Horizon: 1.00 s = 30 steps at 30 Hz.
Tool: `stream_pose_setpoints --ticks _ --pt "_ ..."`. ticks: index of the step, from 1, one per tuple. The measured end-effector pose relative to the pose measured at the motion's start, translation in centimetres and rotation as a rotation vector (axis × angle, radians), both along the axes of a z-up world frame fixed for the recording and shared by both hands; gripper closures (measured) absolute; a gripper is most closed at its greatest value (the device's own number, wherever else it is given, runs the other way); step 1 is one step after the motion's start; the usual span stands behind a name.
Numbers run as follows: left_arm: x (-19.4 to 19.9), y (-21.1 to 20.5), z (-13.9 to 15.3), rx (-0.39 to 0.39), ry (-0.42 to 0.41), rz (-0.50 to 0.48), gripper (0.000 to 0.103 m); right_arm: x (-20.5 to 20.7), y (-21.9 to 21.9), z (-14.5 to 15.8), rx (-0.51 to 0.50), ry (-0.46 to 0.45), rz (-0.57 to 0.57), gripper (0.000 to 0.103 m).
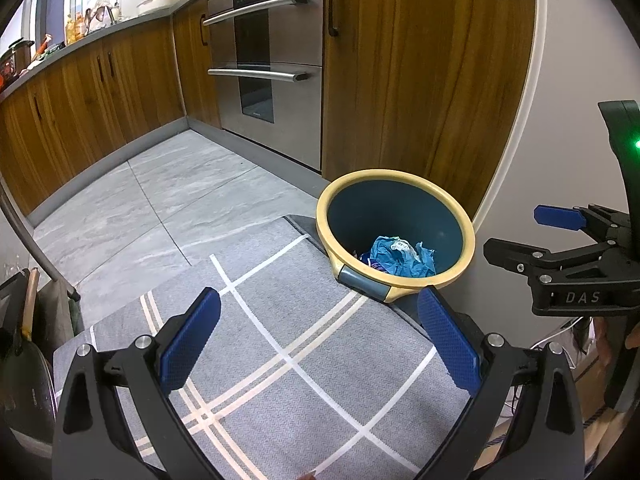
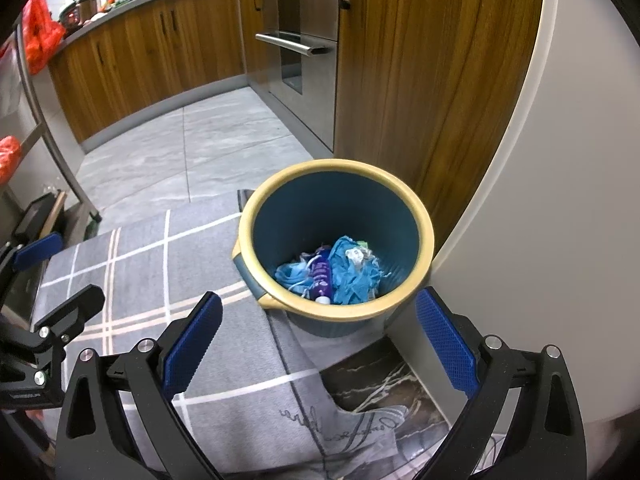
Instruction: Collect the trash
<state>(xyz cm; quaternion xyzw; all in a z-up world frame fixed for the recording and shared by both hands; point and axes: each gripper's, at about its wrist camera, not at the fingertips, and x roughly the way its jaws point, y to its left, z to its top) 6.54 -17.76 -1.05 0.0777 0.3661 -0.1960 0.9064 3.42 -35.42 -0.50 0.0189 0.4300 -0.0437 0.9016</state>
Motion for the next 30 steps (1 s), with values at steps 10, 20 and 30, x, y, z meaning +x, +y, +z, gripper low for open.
stream_pose_setpoints --ticks 10,20,30 --pt "-0.04 -0.23 0.05 -0.002 -0.006 -0.009 0.006 0.07 -0.23 -0.11 -0.002 0.001 0.000 0.006" --pt "-0.09 -0.08 -0.02 0.002 -0.007 -0.011 0.006 0.02 -0.35 -0.41 -0.002 0.005 -0.002 0.006" --pt "-0.14 0.03 0.15 -0.001 -0.025 -0.022 0.006 -0.09 -0.58 -0.53 0.000 0.008 -0.004 0.006"
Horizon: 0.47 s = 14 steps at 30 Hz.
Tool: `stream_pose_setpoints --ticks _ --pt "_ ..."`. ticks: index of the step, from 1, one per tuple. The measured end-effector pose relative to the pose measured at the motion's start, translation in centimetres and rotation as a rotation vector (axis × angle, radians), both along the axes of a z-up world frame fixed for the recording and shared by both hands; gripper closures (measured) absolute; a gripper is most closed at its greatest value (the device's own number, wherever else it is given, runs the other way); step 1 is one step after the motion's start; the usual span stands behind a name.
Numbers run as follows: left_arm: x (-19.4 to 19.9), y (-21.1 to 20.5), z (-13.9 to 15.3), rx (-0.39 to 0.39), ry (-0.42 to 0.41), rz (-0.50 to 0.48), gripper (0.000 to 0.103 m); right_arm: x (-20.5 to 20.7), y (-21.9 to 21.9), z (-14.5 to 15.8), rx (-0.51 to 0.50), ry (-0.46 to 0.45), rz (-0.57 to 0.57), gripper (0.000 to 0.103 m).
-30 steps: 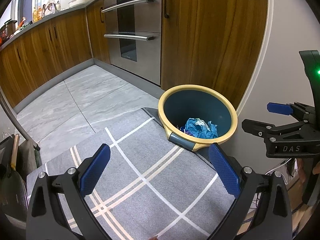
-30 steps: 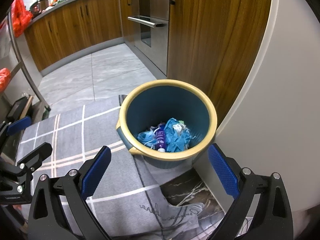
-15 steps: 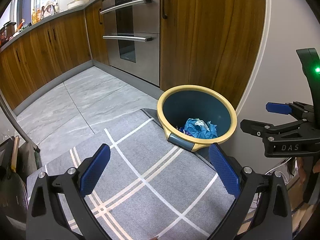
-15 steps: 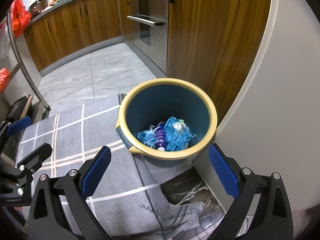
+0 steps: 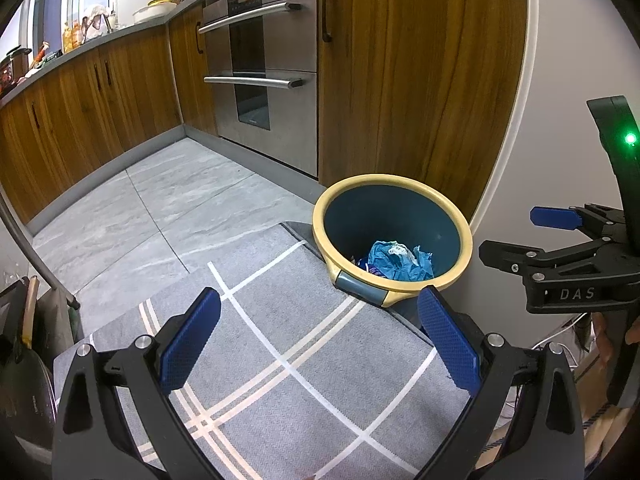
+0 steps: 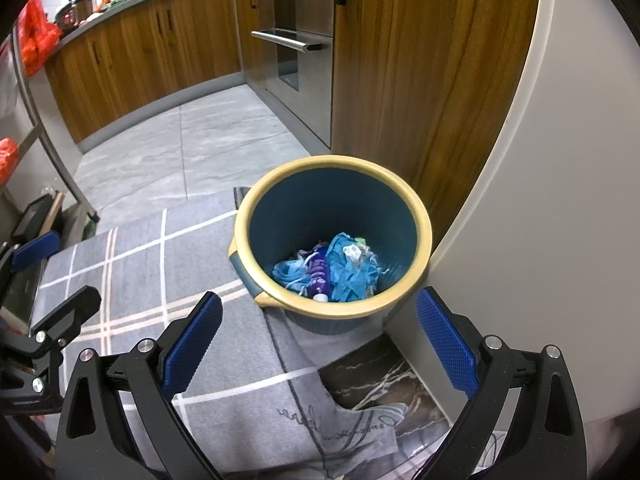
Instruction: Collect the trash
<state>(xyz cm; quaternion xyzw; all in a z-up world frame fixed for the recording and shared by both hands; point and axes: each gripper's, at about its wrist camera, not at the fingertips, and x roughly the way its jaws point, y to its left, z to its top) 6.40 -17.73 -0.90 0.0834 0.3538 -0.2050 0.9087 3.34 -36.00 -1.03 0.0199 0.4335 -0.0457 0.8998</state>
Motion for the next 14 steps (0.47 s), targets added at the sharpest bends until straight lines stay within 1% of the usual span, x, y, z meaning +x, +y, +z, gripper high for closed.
stream_pose_setpoints --ticks 4,8,14 --pt "0.04 0.02 -0.11 -0.014 0.009 -0.016 0.006 -0.02 -0.06 -0.03 -0.002 0.000 0.000 0.006" --pt "0.15 -0.04 -0.23 -0.010 0.017 -0.014 0.006 -0.04 0.01 -0.05 -0.001 0.001 -0.003 0.006" --pt "0.40 0.19 -0.59 0.001 0.035 0.011 0.006 -0.03 -0.09 -0.07 0.001 0.002 -0.002 0.006"
